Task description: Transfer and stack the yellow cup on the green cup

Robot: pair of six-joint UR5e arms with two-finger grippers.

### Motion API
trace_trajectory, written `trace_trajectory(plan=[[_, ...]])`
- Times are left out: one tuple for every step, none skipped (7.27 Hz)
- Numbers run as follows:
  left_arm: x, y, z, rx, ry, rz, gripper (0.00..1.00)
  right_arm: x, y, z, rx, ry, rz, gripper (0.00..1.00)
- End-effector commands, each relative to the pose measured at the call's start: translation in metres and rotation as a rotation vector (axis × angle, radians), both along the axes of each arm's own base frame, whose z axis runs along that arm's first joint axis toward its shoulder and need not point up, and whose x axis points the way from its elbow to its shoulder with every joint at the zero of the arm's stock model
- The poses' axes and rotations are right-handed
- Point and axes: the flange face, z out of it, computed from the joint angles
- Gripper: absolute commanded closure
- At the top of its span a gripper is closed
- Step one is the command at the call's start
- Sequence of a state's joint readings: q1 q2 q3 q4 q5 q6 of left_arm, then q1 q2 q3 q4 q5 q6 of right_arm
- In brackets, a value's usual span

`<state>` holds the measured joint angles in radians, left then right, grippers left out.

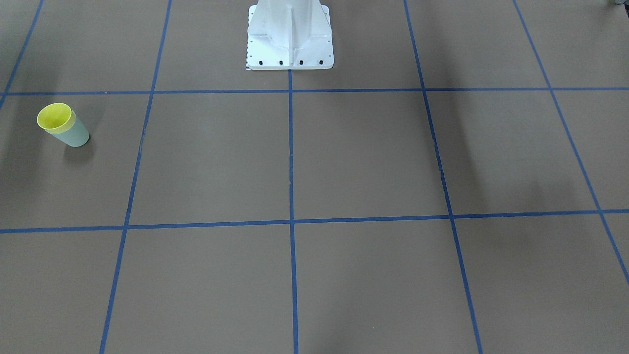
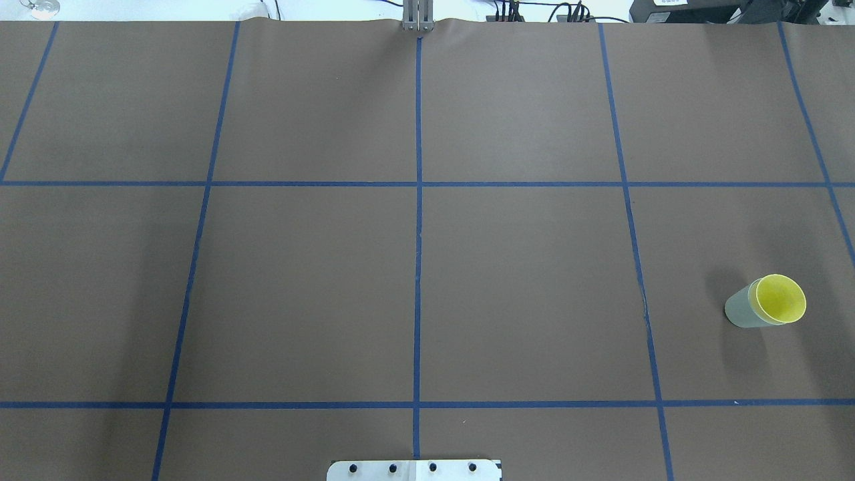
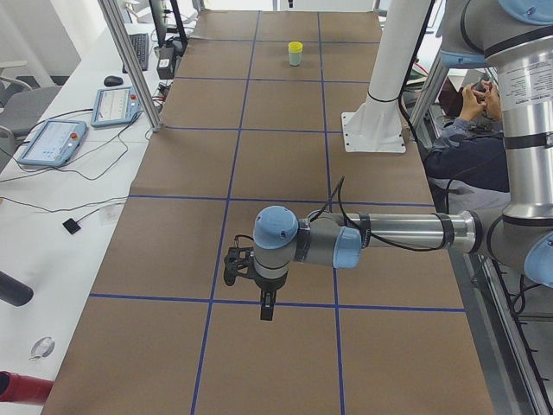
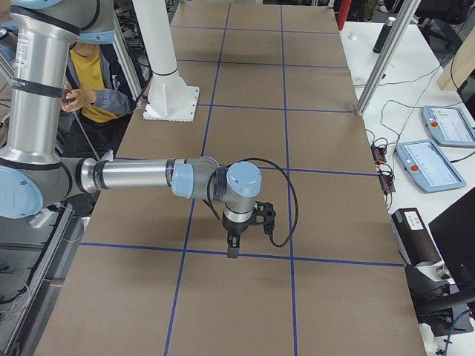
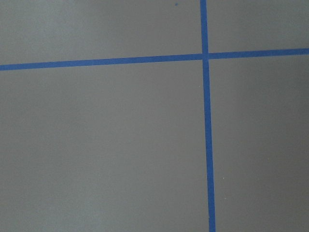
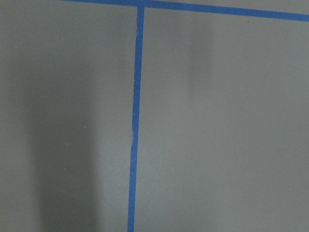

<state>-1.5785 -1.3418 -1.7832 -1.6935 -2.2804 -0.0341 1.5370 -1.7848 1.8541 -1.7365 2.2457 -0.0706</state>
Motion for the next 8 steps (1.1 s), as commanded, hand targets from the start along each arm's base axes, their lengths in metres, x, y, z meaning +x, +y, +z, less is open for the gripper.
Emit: trace_trajectory(plan=[[-0.0003, 0.0009, 0.0027, -0.008, -0.004, -0.002, 0.00, 0.0000, -0.0003, 0.0002, 0.000, 0.000, 0.000, 0.00], [-0.0003, 0.0009, 0.0027, -0.008, -0.004, -0.002, 0.00, 0.0000, -0.0004, -0.0005, 0.001, 0.000, 0.000, 0.00], [-0.0003, 0.0010, 0.0035, -0.010, -0.004, -0.002, 0.00, 0.0000, -0.0013, -0.0009, 0.012, 0.000, 0.000, 0.00], [-0.0003, 0.0011, 0.0043, -0.012, -0.004, -0.004, 0.00, -0.0001, -0.0022, 0.0022, 0.032, -0.001, 0.001, 0.00], [-0.0003, 0.0011, 0.0043, -0.012, -0.004, -0.004, 0.00, -0.0001, -0.0023, 0.0059, 0.031, -0.001, 0.001, 0.00], [-0.0009, 0.0012, 0.0043, -0.012, -0.004, -0.005, 0.00, -0.0001, -0.0023, 0.0059, 0.031, -0.001, 0.001, 0.00], [-0.0003, 0.0011, 0.0043, -0.011, -0.004, -0.003, 0.00, -0.0001, -0.0023, 0.0059, 0.031, -0.001, 0.001, 0.00], [-0.0009, 0.0012, 0.0043, -0.011, -0.004, -0.004, 0.00, -0.0001, -0.0023, 0.0059, 0.031, -0.001, 0.001, 0.00]])
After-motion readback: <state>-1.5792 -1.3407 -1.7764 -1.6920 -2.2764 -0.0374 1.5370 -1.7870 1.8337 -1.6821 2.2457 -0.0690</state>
